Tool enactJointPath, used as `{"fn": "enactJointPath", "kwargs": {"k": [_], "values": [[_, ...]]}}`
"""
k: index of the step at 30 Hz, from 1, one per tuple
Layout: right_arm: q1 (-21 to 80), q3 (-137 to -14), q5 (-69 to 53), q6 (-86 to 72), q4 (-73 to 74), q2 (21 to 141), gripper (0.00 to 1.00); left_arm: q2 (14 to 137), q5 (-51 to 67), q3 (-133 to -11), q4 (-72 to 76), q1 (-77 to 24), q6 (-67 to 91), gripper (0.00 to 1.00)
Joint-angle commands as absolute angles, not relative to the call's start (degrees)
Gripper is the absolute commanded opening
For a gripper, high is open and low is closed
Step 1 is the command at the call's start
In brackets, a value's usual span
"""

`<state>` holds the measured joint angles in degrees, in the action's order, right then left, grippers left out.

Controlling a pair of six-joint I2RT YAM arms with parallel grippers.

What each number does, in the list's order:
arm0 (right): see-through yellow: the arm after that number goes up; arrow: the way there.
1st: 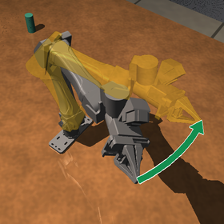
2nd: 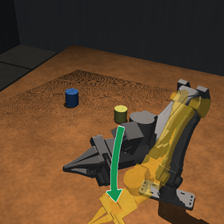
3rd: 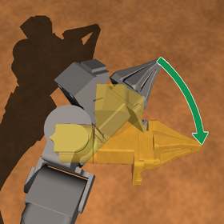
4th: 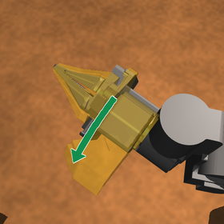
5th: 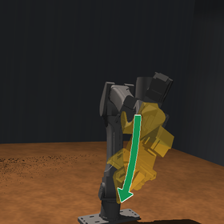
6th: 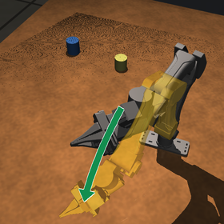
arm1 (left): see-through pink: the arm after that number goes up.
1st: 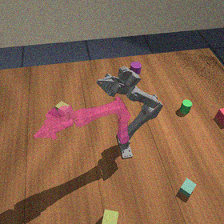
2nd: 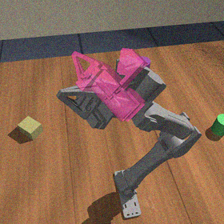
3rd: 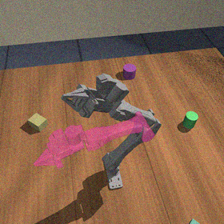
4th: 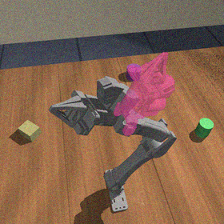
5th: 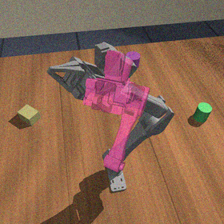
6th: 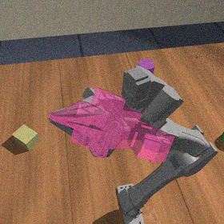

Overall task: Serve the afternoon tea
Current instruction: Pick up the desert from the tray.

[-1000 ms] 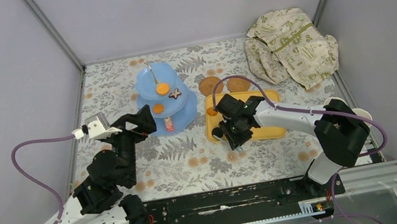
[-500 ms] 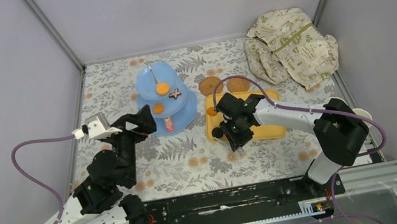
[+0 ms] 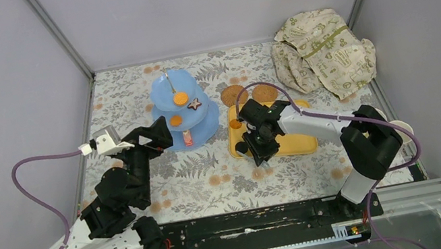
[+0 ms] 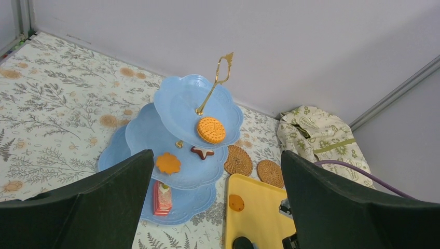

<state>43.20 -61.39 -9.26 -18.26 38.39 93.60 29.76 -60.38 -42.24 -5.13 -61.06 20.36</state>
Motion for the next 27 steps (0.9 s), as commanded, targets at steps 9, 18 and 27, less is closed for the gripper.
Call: {"fn": "enactJointPath", "kwargs": {"k": [9,18,27], "values": [[41.6,-65.4,-11.6,-16.8,40.3,96.9,0.37,29.1,-60.4,-41.5,-1.4,-60.8,19.0,1.0],[41.3,-67.2,-11.2,-16.6,40.9,98.6,0.37,28.7,-60.0,-41.1,-1.3,-60.8,19.1,1.0],[41.1,-68.6,-10.5,-16.6,41.0,100.5,0.38,28.2,-59.8,-41.0,-1.5,-60.8,19.0,1.0]]}}
